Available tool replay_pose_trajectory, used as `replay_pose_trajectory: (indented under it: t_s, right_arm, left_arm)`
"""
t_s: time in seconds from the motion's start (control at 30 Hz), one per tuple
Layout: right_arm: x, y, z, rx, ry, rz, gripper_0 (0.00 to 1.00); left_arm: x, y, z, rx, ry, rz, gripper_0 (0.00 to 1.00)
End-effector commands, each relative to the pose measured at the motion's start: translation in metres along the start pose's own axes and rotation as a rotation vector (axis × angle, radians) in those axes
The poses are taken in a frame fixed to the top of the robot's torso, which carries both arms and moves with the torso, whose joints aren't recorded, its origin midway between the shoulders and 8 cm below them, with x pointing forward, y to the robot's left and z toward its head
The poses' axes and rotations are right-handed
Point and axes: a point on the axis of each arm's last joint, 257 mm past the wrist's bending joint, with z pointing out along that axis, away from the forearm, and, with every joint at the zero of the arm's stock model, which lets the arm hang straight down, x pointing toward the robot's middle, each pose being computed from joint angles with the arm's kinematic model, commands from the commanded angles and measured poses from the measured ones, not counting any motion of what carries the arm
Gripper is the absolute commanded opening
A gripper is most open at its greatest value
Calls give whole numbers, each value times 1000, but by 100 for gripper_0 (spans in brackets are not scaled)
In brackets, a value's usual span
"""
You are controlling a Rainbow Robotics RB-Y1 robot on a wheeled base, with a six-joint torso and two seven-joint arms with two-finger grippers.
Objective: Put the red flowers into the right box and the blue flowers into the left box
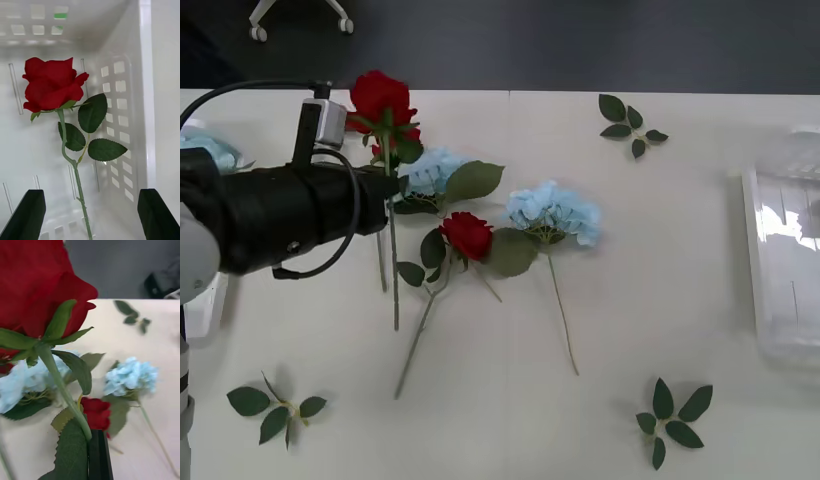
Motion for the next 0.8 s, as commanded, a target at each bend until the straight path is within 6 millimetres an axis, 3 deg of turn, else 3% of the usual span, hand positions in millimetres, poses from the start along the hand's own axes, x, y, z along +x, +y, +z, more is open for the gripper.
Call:
replay_pose_trajectory:
  t_s: [0.03,0.2,0.3,0.43,0.6,0.8]
  right_arm:
    - [-39,29,-38,-106,-109,-83,72]
    - [-58,66,-65,-212,-222,-211,72]
    - [-70,106,-92,-350,-363,-275,72]
    - [-68,152,-123,-494,-496,-322,72]
    - [-40,201,-154,-632,-620,-395,72]
    - [31,255,-184,-812,-669,-449,72]
  left_arm:
    - [-15,-27,-15,124,-97,125,0]
    - [-19,-45,-23,243,-167,239,0]
    - [-27,-63,-32,360,-269,273,0]
    - [-35,-81,-42,465,-367,312,0]
    - [-46,-100,-56,554,-495,373,0]
    - [-58,-134,-89,747,-600,317,0]
